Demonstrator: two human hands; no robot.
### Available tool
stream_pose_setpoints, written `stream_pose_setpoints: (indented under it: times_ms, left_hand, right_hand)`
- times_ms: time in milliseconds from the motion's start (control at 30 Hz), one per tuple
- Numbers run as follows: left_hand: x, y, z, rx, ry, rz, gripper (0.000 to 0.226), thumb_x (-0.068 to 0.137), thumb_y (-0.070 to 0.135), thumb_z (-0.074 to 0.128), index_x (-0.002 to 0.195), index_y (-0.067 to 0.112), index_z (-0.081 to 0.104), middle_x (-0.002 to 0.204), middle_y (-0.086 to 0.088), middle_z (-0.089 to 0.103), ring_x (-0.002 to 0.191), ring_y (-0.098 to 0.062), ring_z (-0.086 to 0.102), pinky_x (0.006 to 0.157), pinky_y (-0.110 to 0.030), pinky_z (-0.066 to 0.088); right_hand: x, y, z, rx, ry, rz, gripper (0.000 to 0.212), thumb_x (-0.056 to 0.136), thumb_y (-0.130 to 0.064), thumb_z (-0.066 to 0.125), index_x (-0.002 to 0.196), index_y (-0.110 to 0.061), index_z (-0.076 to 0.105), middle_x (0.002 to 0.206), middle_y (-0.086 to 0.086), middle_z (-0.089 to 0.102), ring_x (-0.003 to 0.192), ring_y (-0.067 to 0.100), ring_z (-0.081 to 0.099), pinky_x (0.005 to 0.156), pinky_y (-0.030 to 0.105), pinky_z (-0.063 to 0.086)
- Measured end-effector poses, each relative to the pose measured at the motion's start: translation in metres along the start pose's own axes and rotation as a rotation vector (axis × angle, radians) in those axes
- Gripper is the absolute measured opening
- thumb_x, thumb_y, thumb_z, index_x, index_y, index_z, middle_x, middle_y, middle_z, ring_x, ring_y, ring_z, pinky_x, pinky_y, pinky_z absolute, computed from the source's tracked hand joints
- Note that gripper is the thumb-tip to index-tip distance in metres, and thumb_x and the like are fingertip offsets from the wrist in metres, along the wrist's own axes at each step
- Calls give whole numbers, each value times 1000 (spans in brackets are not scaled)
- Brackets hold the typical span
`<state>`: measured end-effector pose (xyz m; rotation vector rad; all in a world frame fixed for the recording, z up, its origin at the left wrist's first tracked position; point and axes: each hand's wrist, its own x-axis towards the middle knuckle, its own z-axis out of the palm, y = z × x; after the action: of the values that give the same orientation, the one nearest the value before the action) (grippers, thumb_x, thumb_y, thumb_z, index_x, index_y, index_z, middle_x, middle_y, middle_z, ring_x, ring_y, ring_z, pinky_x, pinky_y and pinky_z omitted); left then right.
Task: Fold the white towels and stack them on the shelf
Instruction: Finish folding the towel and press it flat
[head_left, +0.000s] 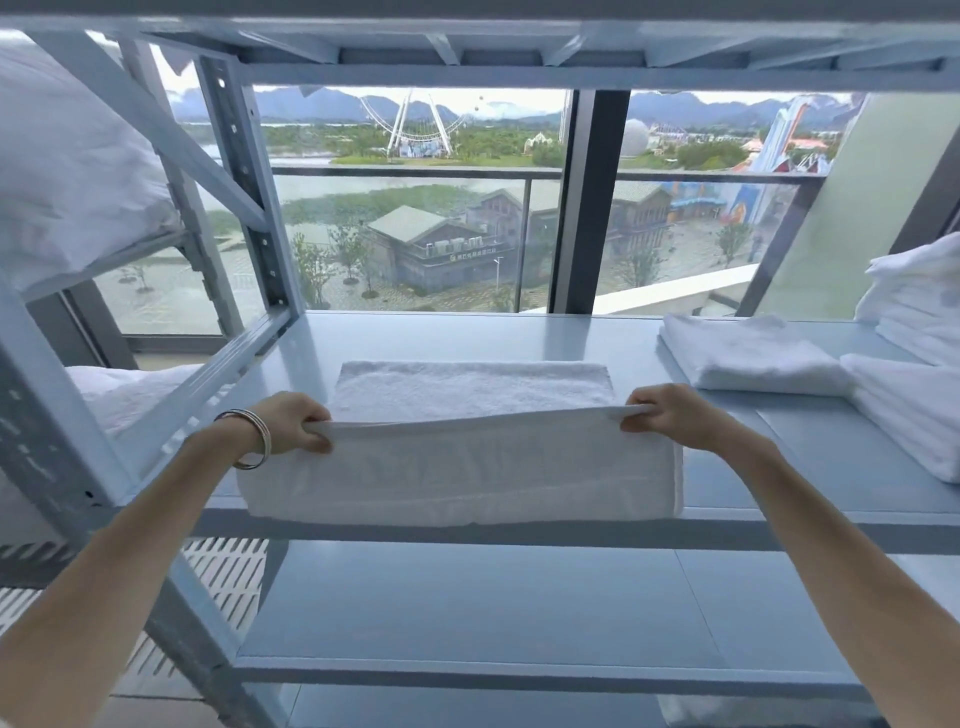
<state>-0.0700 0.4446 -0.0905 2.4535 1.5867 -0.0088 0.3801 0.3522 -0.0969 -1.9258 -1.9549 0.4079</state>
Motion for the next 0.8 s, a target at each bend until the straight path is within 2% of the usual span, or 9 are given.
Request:
stream_pose_setpoints:
  times_ms: [100,233,333,400,467,533,600,700,800]
  left_hand:
    - [19,-6,-21,-21,54,22,41,83,19,68,53,25,40,54,8,43,57,-11,42,53,-21,29]
    - [69,-13,-47,20,49,29,41,82,20,67,52,21,40,52,6,40,52,-9,38,53,-26,28]
    - [120,-17,-53,107,17,-7,40,80,25,68,53,19,39,57,1,43,60,-17,42,56,-27,29]
    - [155,-16,-51,161,62,-66,33,79,30,67,57,19,45,72,-5,55,73,-21,50,63,-27,37]
    - [187,-8,-39,225,169,-151,9,82,29,61,77,21,60,96,-5,62,93,-24,57,79,-31,41]
    - [215,1,-12,324,256,-236,21,89,18,48,106,24,60,112,-1,61,113,-22,52,94,-37,34]
    - [232,6,22,368,283,-242,35,94,16,40,127,25,48,132,0,49,128,-19,38,107,-49,23]
    - [240,-3,66,302,103,-313,48,100,34,29,146,28,18,154,2,17,143,-21,9,109,-60,10]
    - [238,-19,85,229,69,-352,48,100,42,16,147,33,15,156,4,11,144,-19,6,109,-56,8]
  right_hand:
    - [24,4,-12,118,32,8,14,82,-15,69,87,-1,69,82,14,65,80,21,55,72,30,40]
    - [69,9,-30,181,-16,75,12,85,-8,64,92,0,68,85,9,63,80,16,53,73,27,38]
    - [116,14,-30,111,-30,134,5,83,-7,62,82,-5,67,84,8,61,81,18,52,67,25,38]
    - [149,17,-22,37,28,198,7,81,-7,60,75,-9,63,80,8,59,78,19,51,60,22,36]
    - [178,20,-8,-49,83,261,8,80,-7,57,76,-12,60,82,7,59,80,21,51,57,21,37]
    - [199,25,12,-94,144,335,9,81,-9,53,83,-16,58,95,8,62,87,26,54,63,25,40]
    - [210,35,37,-49,146,432,10,84,-14,51,93,-15,54,102,9,58,88,27,53,71,28,40]
    - [211,54,68,10,29,486,37,82,-26,59,111,-10,45,111,11,53,100,29,54,78,31,44]
    - [212,60,75,-80,76,510,45,82,-26,59,119,-10,38,117,13,49,110,32,50,85,37,46]
